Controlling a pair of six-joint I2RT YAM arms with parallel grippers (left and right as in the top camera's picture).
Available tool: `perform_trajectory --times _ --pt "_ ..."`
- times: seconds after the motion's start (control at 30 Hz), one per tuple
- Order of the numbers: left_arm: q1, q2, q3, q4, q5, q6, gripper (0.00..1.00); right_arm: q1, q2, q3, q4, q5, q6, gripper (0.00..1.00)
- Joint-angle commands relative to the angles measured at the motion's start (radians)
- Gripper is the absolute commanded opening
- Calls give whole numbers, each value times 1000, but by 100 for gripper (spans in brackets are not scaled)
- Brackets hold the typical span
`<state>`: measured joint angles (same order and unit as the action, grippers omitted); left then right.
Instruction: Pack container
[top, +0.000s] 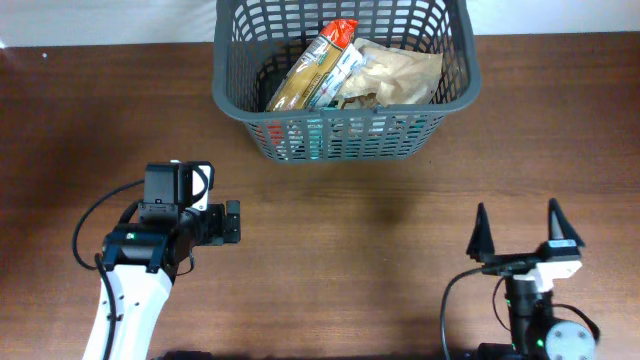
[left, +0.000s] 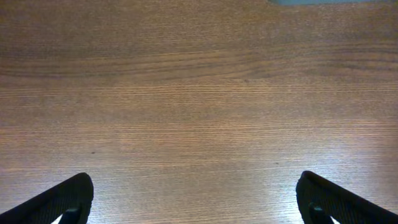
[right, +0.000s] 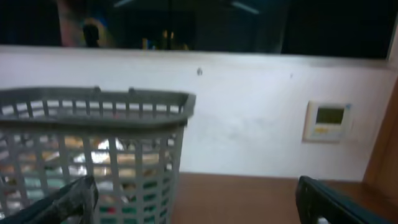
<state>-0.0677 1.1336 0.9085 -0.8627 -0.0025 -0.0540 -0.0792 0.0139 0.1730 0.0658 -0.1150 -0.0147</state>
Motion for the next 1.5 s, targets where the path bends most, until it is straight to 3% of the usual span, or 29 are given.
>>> perform_trajectory --times 0.0,0.23,0.37,0.8,1.1,1.47 --pt "5 2 -3 3 14 -13 99 7 -11 -67 64 -9 9 99" --pt "5 2 -3 3 14 -13 99 7 -11 -168 204 -8 9 99" --pt "5 2 -3 3 14 -13 99 7 -11 -167 195 -8 9 99" --pt "5 2 -3 3 14 -13 99 14 -11 -167 -130 -6 9 99" --pt "5 2 -3 3 14 -13 99 119 -11 -167 -145 101 9 99" --pt "5 2 -3 3 14 -13 99 122 -11 -167 -145 97 9 99"
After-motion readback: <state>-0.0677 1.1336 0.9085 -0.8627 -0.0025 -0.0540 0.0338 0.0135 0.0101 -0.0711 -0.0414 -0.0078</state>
